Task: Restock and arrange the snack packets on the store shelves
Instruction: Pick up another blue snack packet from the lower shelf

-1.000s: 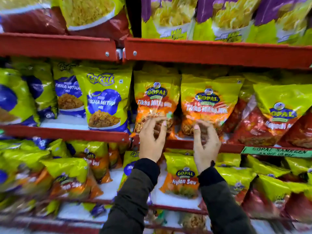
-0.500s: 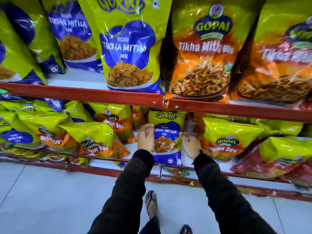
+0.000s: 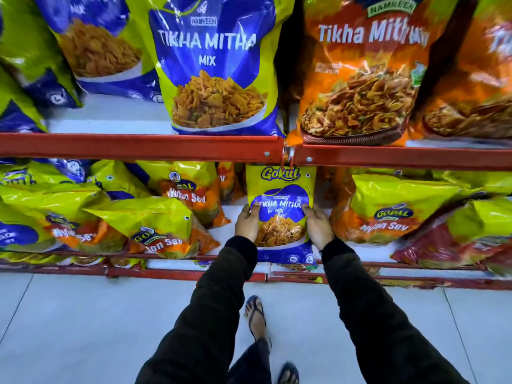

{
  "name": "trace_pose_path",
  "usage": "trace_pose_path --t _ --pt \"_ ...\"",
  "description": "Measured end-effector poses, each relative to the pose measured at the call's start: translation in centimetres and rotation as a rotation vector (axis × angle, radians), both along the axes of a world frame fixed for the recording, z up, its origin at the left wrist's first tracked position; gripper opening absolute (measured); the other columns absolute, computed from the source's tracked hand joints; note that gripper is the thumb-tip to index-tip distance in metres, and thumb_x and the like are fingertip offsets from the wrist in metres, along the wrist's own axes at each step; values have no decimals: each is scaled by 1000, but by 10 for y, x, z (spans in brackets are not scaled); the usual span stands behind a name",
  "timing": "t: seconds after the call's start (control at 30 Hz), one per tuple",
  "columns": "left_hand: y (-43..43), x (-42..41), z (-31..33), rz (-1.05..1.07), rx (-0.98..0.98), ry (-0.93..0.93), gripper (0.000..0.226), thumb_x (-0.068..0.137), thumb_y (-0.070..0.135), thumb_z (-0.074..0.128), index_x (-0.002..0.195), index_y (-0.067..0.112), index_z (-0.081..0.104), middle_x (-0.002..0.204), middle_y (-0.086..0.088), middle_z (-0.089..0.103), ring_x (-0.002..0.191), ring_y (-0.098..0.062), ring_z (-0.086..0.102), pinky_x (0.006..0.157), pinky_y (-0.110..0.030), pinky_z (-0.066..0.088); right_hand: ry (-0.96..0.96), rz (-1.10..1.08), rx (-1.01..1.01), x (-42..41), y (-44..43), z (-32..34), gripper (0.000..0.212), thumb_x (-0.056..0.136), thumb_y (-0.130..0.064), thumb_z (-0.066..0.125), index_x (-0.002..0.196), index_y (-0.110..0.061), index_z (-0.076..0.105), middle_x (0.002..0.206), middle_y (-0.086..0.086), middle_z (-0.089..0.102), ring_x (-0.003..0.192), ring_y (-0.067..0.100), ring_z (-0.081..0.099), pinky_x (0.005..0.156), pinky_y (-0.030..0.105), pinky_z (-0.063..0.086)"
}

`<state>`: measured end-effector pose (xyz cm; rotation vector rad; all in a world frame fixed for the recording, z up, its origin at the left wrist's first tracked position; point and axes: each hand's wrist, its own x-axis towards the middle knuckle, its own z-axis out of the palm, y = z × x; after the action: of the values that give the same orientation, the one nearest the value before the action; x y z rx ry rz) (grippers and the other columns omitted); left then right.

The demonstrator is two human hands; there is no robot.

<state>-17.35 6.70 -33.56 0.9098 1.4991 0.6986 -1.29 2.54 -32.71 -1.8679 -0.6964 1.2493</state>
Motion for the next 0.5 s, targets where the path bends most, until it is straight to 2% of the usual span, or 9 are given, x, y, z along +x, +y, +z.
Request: trace_pose_path --t 0.13,0.23,0.27,0.33,0.4,0.43,0.47,0.5 --pt "-40 -7 21 40 102 16 40 101 37 47 127 9 61 129 -13 67 120 -29 59 97 -29 41 -2 -43 79 -7 -36 18 37 102 -27 49 130 -5 58 138 19 61 131 34 54 116 48 36" --pt "-75 -19 44 53 180 5 31 100 34 51 113 10 65 114 -9 69 106 -25 60 76 -15 35 13 -53 144 -16 -70 45 30 101 -25 51 126 -9 59 131 16 64 127 32 56 114 47 39" --pt "-84 -24 53 59 201 -6 28 99 33 52 110 10 66 111 -8 68 105 -25 59 74 -15 33 28 -55 184 -20 -80 56 26 101 -22 51 123 -10 58 129 15 65 125 32 57 114 46 39" --pt "-101 -35 74 92 234 -72 33 97 30 57 118 8 66 117 -7 69 115 -23 60 86 -19 35 54 -55 273 -28 -99 76 26 101 -17 51 125 -8 57 130 14 65 122 29 60 111 41 42" --pt "-116 -51 98 121 282 -125 40 94 32 61 129 12 62 123 0 64 120 -18 58 97 -24 36 59 -29 361 -39 -117 103 24 101 -18 51 123 -10 56 117 1 70 104 10 66 93 18 50" --pt "-120 -58 109 131 302 -125 48 92 36 62 134 13 58 125 4 60 120 -15 54 99 -25 34 57 -9 404 -43 -123 116 19 101 -20 52 119 -12 56 106 -11 71 94 -2 65 83 10 48" --pt "-126 -68 123 146 328 -127 54 91 38 64 138 14 55 127 6 56 121 -11 51 100 -25 34 48 15 450 -50 -127 130 17 101 -21 52 116 -15 56 99 -21 68 89 -10 63 81 8 46" --pt "-128 -75 134 156 359 -143 58 90 38 65 141 13 52 129 7 54 121 -8 50 101 -24 34 42 32 482 -55 -130 142 16 101 -22 52 116 -16 55 99 -24 67 91 -11 62 85 11 45"
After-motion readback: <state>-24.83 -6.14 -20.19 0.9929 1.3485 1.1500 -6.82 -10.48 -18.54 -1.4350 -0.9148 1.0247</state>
